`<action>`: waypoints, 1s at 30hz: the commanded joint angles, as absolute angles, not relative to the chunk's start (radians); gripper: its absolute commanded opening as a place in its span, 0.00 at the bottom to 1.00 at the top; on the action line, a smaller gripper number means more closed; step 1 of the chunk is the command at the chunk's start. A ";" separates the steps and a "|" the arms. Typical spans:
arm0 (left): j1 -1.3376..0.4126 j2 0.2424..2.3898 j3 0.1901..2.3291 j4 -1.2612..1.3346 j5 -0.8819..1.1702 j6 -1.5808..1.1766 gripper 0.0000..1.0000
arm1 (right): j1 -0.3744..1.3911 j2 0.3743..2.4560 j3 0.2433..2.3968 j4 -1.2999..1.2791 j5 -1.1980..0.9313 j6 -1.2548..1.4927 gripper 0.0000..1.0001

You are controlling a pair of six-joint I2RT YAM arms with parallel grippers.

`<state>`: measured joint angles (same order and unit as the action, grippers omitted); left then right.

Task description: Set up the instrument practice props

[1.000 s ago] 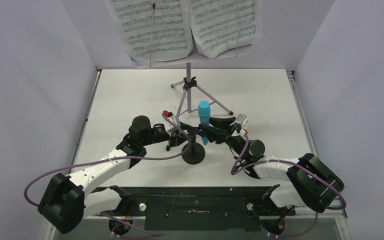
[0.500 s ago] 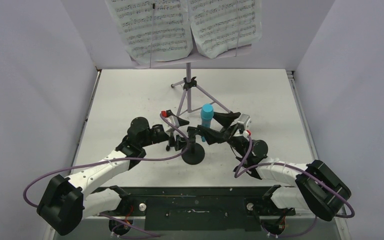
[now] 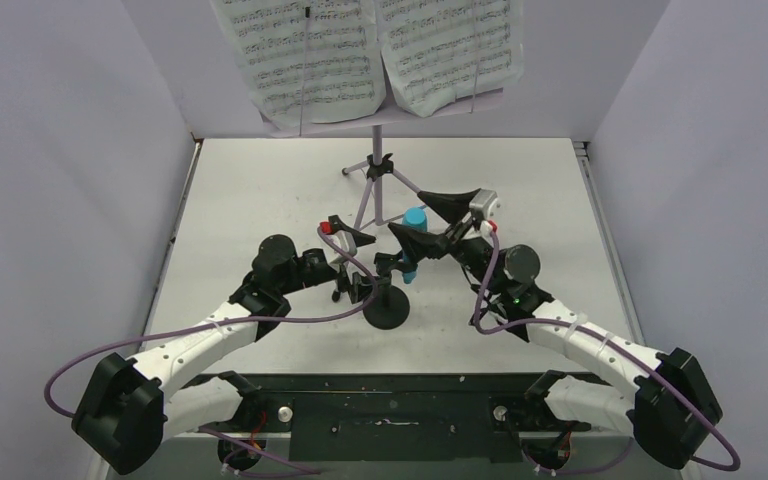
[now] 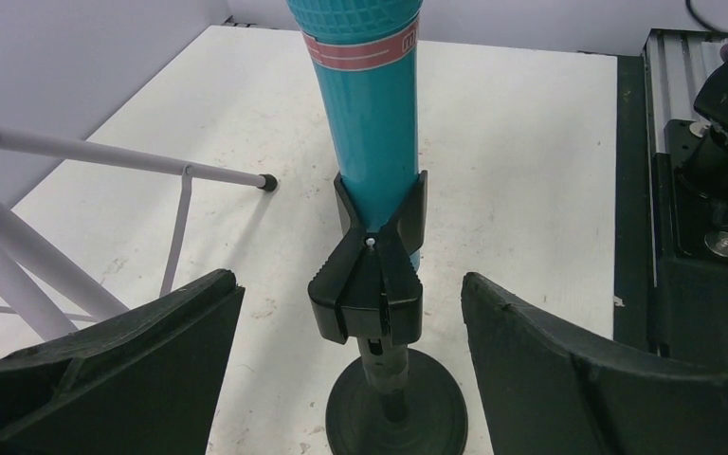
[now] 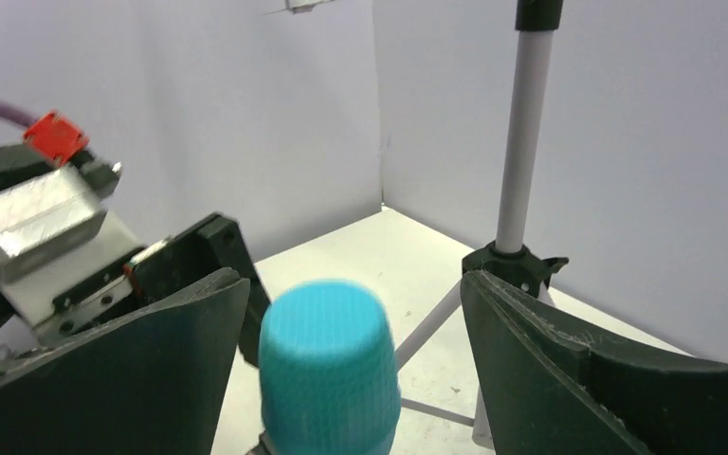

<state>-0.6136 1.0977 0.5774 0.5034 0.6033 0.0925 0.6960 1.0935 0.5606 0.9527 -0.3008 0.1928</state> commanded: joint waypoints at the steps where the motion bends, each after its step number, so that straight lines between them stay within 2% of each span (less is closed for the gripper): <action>1: -0.614 1.077 0.579 0.509 0.589 0.116 0.85 | 0.708 1.081 0.726 0.596 -0.242 0.158 0.85; 10: -0.614 1.105 0.612 0.451 0.606 0.143 0.76 | 0.733 1.176 1.002 0.182 -0.205 0.098 0.85; 15: -0.614 1.123 0.618 0.443 0.608 0.154 0.72 | 0.757 1.201 1.053 0.072 -0.128 0.083 0.81; 18: -0.614 1.134 0.622 0.445 0.613 0.155 0.62 | 0.773 1.205 1.065 0.043 -0.093 0.081 0.77; 21: -0.614 1.143 0.625 0.448 0.616 0.152 0.58 | 0.787 1.216 1.084 0.008 -0.059 0.079 0.75; 26: -0.614 1.148 0.629 0.451 0.618 0.151 0.31 | 0.795 1.233 1.116 -0.049 -0.041 0.094 0.70; 27: -0.614 1.148 0.630 0.450 0.616 0.151 0.27 | 0.795 1.232 1.114 -0.047 -0.042 0.102 0.67; 30: -0.614 1.146 0.630 0.452 0.615 0.147 0.19 | 0.796 1.222 1.104 -0.029 -0.050 0.132 0.53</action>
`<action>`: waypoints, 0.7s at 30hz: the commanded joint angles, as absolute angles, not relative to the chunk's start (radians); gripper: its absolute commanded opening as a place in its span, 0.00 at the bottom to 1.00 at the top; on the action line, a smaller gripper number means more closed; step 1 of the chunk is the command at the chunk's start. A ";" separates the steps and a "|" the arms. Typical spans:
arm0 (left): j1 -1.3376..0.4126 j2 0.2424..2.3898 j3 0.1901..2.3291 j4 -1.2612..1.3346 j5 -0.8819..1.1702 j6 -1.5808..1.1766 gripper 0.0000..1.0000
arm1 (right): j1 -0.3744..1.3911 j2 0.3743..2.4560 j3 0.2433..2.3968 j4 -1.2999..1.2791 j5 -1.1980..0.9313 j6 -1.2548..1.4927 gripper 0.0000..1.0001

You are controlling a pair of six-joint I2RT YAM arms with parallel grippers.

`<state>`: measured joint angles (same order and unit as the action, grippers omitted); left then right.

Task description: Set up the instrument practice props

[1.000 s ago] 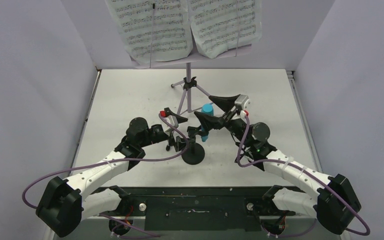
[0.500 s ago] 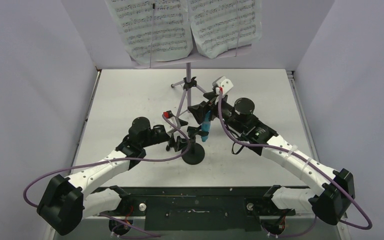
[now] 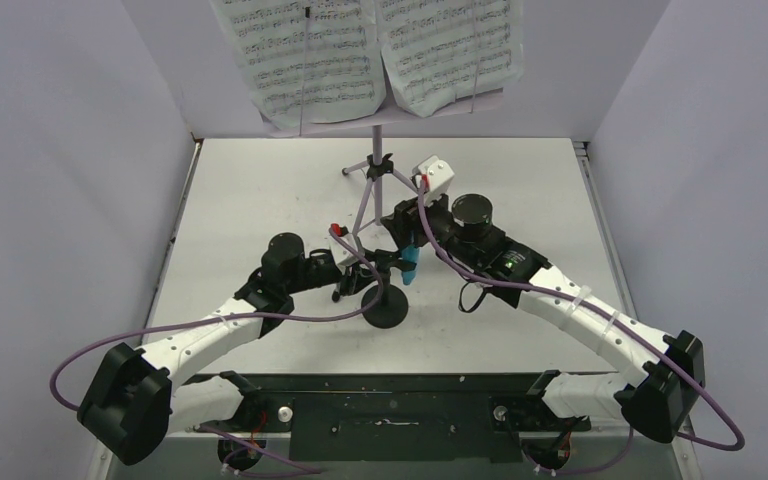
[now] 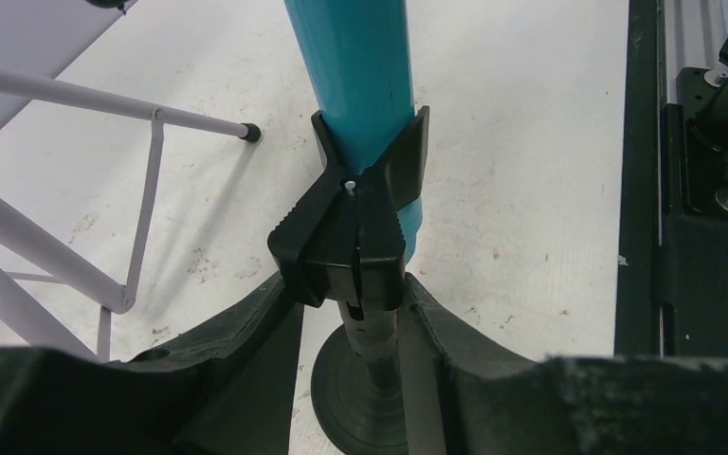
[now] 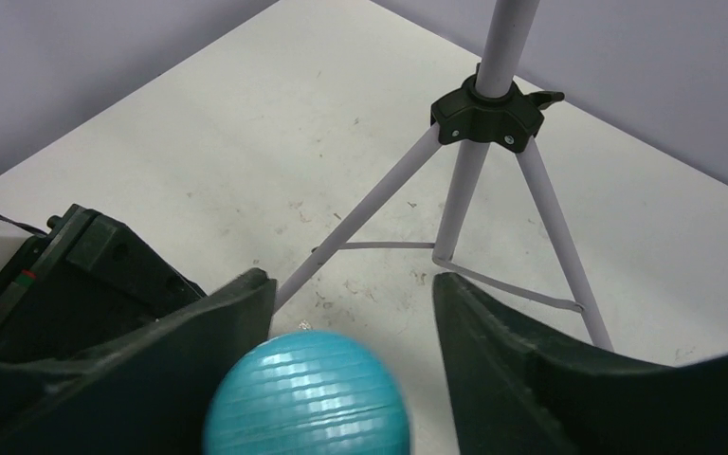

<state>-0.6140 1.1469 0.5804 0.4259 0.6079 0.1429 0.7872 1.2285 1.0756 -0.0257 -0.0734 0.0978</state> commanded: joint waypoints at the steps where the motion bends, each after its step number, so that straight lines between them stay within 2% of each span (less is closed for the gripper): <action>1: -0.614 1.145 0.629 0.451 0.615 0.145 0.15 | 0.796 1.217 1.097 -0.020 -0.053 0.144 0.46; 5: -0.614 1.143 0.625 0.459 0.615 0.143 0.04 | 0.797 1.185 1.045 0.053 -0.049 0.183 0.20; 8: -0.614 1.143 0.623 0.466 0.617 0.135 0.00 | 0.796 1.158 1.000 0.116 -0.041 0.201 0.07; 21: -0.615 1.143 0.620 0.488 0.624 0.111 0.00 | 0.808 1.099 0.816 0.430 -0.088 0.311 0.05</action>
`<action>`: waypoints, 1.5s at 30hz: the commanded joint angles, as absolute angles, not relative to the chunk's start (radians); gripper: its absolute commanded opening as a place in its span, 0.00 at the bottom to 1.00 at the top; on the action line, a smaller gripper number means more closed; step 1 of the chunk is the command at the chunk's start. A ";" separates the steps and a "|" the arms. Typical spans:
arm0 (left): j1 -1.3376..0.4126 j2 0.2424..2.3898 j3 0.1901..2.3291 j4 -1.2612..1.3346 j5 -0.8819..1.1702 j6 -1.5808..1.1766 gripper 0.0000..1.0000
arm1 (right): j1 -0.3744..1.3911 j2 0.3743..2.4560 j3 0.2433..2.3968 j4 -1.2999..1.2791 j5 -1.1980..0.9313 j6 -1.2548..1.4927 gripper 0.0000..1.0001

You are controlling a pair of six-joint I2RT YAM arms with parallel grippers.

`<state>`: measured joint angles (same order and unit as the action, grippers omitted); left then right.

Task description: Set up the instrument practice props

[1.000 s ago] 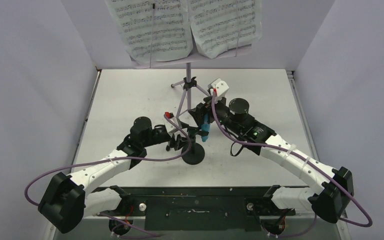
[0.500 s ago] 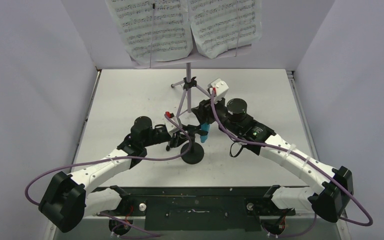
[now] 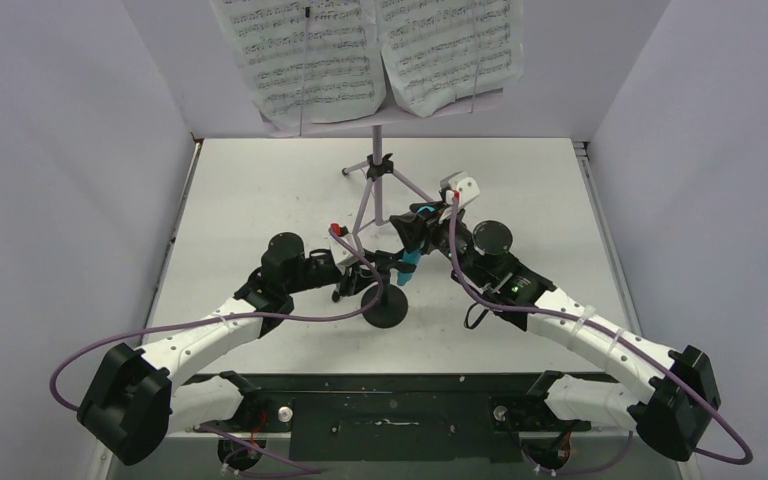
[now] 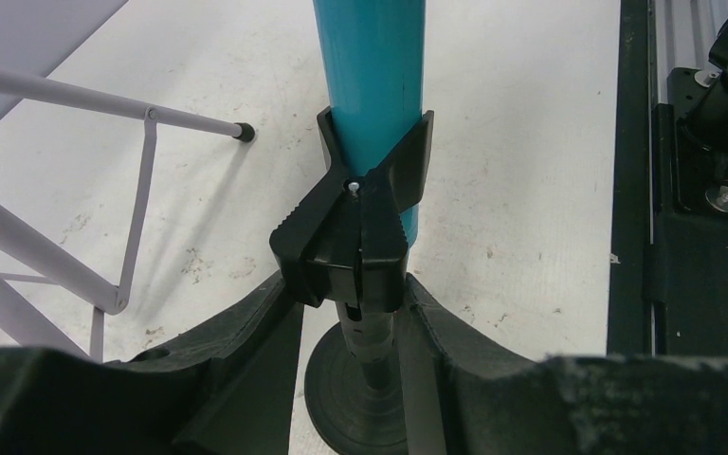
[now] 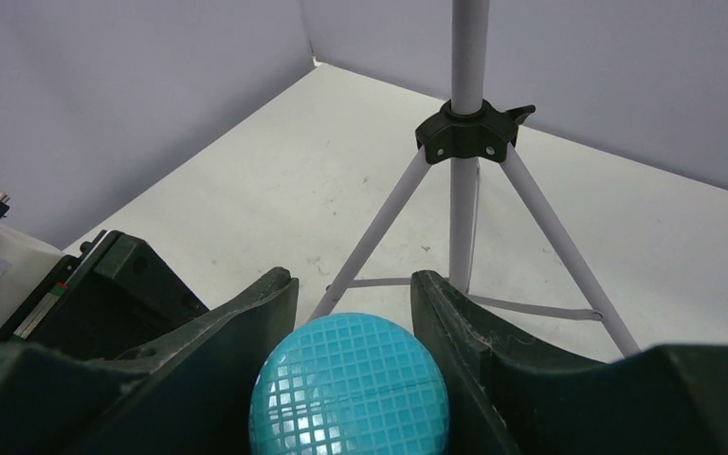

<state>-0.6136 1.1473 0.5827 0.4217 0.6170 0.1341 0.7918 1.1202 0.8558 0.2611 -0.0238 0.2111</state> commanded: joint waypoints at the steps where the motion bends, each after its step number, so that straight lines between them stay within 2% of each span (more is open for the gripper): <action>1: -0.615 1.143 0.620 0.489 0.624 0.110 0.00 | 0.809 1.098 0.810 0.447 -0.096 0.320 0.05; 21: -0.615 1.136 0.645 0.488 0.664 0.087 0.00 | 0.888 1.108 0.776 0.539 -0.128 0.256 0.05; 22: -0.615 1.129 0.646 0.478 0.654 0.088 0.03 | 0.887 1.107 0.775 0.535 -0.121 0.249 0.05; 24: -0.615 1.112 0.647 0.443 0.633 0.108 0.28 | 0.887 1.100 0.775 0.521 -0.106 0.230 0.05; 26: -0.615 1.092 0.641 0.423 0.626 0.134 0.46 | 0.887 1.094 0.776 0.507 -0.088 0.213 0.05; 30: -0.615 1.081 0.638 0.425 0.623 0.150 0.60 | 0.887 1.088 0.776 0.492 -0.081 0.187 0.05; 33: -0.614 1.091 0.657 0.411 0.628 0.166 0.63 | 0.888 1.089 0.775 0.490 -0.079 0.183 0.05; 35: -0.615 1.098 0.673 0.396 0.646 0.179 0.61 | 0.887 1.089 0.775 0.492 -0.079 0.183 0.05; 37: -0.615 1.108 0.686 0.383 0.669 0.186 0.54 | 0.887 1.091 0.774 0.492 -0.080 0.183 0.05; 38: -0.615 1.111 0.692 0.379 0.679 0.187 0.48 | 0.887 1.091 0.775 0.492 -0.079 0.183 0.05; 43: -0.614 1.120 0.696 0.373 0.699 0.181 0.04 | 0.888 1.092 0.767 0.504 -0.075 0.183 0.05; 44: -0.615 1.120 0.693 0.373 0.700 0.180 0.00 | 0.887 1.092 0.762 0.510 -0.074 0.183 0.05; 45: -0.615 1.118 0.691 0.374 0.700 0.179 0.00 | 0.887 1.094 0.759 0.519 -0.075 0.185 0.05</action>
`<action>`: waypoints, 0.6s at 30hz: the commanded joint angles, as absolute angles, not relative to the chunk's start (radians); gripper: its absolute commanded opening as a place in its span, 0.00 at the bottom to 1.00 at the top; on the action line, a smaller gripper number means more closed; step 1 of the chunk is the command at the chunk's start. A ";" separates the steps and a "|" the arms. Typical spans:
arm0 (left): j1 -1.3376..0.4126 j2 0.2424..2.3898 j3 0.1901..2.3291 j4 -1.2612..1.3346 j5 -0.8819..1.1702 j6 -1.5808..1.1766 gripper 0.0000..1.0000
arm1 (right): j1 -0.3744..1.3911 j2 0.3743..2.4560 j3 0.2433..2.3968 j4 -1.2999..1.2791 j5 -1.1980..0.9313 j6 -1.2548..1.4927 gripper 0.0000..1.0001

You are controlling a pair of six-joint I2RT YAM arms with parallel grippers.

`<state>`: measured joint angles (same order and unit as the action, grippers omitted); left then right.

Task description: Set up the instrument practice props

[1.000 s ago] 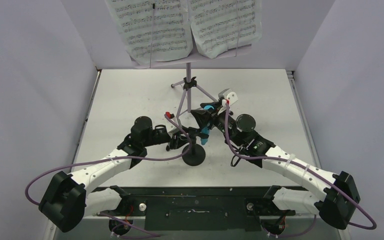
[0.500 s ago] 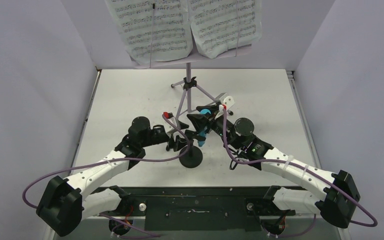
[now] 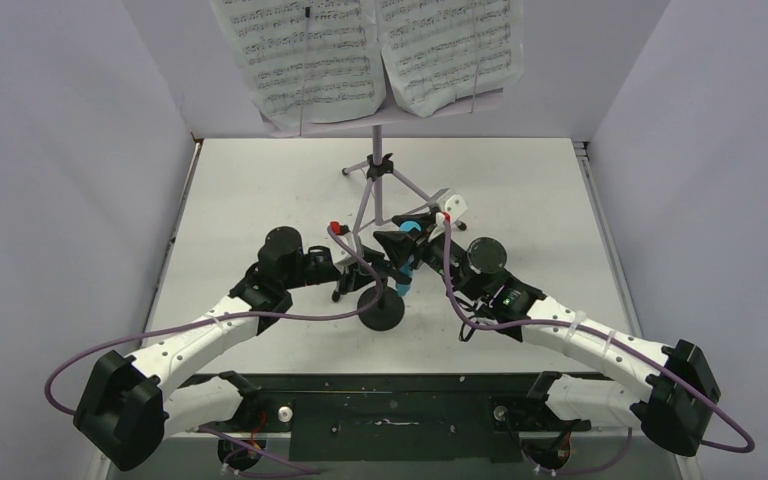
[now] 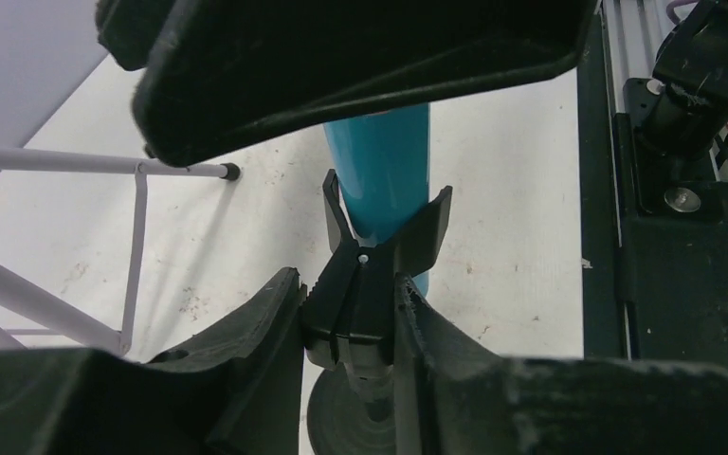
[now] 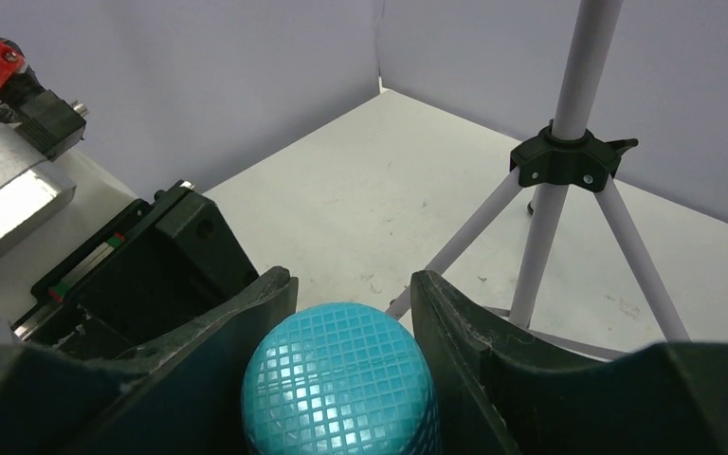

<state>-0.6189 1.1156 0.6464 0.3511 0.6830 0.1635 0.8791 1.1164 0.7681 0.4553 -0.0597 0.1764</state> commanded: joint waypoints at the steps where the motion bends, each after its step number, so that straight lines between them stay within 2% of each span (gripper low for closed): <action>1: -0.615 1.118 0.688 0.375 0.700 0.179 0.00 | 0.888 1.096 0.755 0.529 -0.076 0.186 0.05; 13: -0.615 1.112 0.671 0.415 0.693 0.139 0.02 | 0.889 1.108 0.729 0.591 -0.072 0.200 0.05; 14: -0.615 1.111 0.669 0.416 0.691 0.139 0.08 | 0.889 1.106 0.729 0.591 -0.070 0.198 0.05; 17: -0.615 1.109 0.665 0.421 0.686 0.137 0.43 | 0.889 1.106 0.730 0.586 -0.065 0.200 0.07; 18: -0.615 1.108 0.663 0.424 0.685 0.136 0.51 | 0.888 1.106 0.731 0.586 -0.064 0.198 0.09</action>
